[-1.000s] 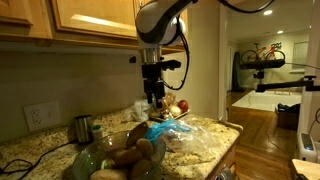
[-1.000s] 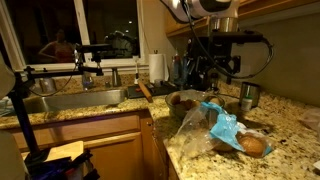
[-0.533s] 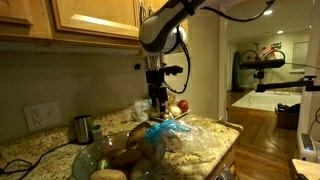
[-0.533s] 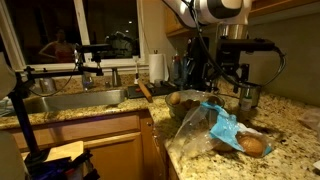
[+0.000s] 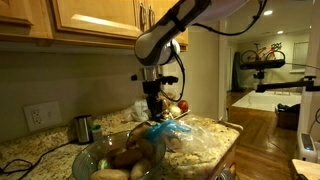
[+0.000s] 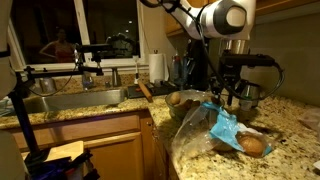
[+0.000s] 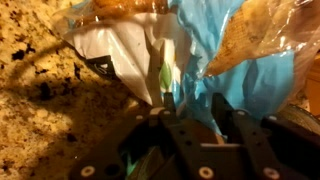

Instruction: Remove some potatoes from the plastic and put them into the bowl

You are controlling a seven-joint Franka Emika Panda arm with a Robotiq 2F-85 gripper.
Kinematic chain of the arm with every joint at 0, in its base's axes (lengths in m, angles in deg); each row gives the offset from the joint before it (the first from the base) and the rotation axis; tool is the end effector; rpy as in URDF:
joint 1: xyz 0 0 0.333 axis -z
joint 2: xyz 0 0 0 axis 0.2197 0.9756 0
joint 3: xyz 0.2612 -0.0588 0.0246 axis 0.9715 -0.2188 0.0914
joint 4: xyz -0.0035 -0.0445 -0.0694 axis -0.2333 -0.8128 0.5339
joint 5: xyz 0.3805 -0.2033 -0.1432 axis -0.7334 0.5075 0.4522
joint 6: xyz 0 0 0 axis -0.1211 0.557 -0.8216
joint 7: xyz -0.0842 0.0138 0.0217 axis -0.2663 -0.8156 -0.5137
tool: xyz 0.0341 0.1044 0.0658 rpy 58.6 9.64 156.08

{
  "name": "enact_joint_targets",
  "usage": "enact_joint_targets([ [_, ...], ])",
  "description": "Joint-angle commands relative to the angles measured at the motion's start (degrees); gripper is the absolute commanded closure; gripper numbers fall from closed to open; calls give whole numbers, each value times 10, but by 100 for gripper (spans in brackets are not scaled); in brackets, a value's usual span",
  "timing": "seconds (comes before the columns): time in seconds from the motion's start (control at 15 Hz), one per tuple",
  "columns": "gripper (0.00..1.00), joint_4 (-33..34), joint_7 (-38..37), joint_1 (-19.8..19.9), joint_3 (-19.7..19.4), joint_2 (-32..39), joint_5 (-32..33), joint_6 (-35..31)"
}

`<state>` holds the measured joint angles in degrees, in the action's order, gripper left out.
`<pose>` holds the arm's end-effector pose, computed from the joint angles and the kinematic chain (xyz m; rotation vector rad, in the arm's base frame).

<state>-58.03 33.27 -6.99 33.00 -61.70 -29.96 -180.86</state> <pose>0.6914 -0.0626 0.2679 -2.7547 -1.4733 0.0462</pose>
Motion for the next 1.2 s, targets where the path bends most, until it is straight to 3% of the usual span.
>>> enact_joint_targets([
  [0.0, 86, 20, 35, 9, 14, 22, -4, -14],
  [0.07, 93, 24, 43, 9, 17, 27, -7, -16],
  [0.33, 100, 36, 63, 12, 33, 45, -27, -7],
  [1.0, 97, 32, 143, 7, 74, 46, -96, 2],
  [1.07, 95, 29, 147, 5, 76, 44, -98, 5],
  [1.13, 71, 27, 145, 2, 74, 42, -91, 6],
])
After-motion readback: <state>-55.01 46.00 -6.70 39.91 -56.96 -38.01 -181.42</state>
